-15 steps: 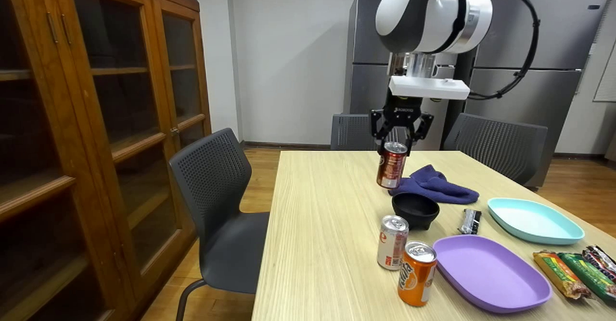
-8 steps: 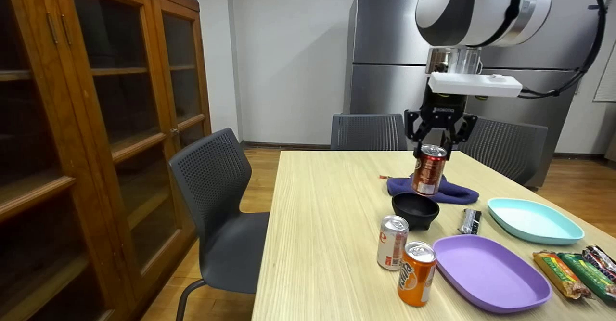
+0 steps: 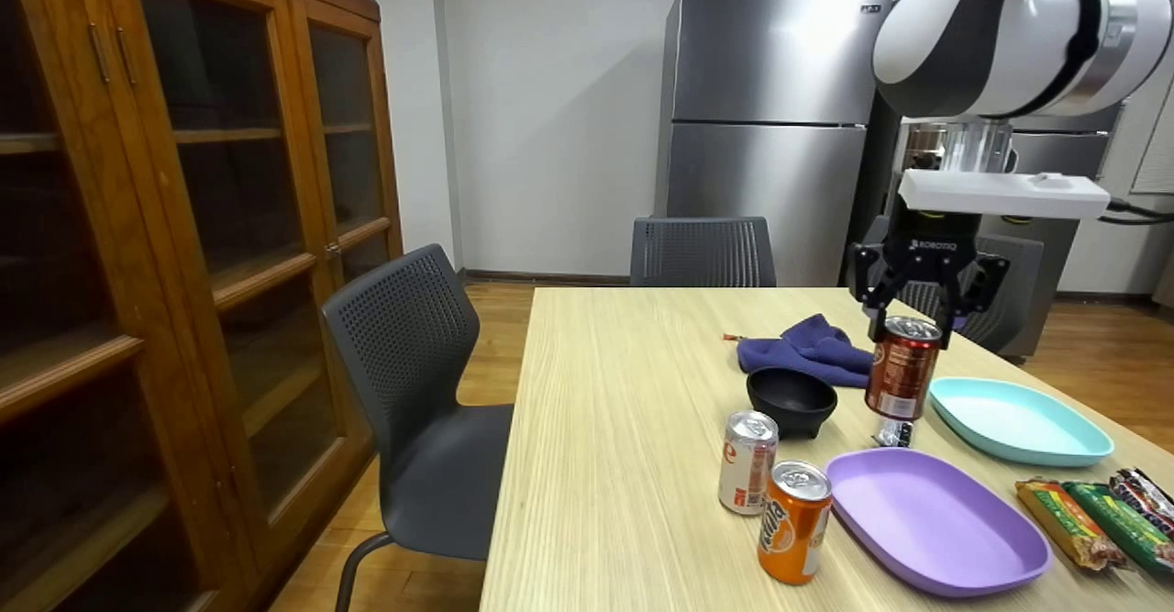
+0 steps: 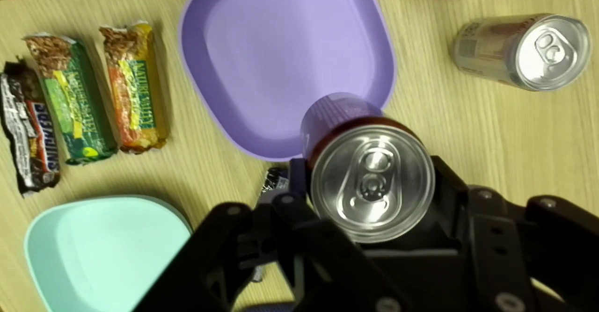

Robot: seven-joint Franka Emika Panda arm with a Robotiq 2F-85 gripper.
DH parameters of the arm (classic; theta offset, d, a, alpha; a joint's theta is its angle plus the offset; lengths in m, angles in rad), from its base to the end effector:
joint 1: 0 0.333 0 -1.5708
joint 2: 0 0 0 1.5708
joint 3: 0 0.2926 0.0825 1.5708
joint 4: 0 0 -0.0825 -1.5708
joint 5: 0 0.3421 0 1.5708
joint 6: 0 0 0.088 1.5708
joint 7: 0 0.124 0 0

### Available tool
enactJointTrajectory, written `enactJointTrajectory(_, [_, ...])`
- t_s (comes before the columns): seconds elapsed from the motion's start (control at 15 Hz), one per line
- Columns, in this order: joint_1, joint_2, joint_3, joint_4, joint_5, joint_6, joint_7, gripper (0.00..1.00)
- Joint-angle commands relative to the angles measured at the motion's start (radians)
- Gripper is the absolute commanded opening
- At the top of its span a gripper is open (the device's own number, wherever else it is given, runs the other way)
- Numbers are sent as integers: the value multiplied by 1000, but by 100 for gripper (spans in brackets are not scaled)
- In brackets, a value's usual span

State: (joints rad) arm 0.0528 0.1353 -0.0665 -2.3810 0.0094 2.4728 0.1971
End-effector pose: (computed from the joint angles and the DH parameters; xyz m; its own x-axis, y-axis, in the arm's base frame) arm 0.4708 -0.0068 0.2551 0.9755 -0.2162 -0.0416 -0.2159 -0.9763 0.0118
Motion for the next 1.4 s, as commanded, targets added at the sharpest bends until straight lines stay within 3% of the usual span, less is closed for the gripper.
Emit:
enactJointTrajectory(0.0, [-39,-23,-4,-59,19,39,39,38])
enactJointTrajectory(0.67, [-82,108,-19,-76,143,213,55,38])
enactJointTrajectory(1.27, [-74,204,-24,-46,169,267,70,38])
enactJointTrajectory(1.33, [-73,207,-25,-45,167,268,73,45])
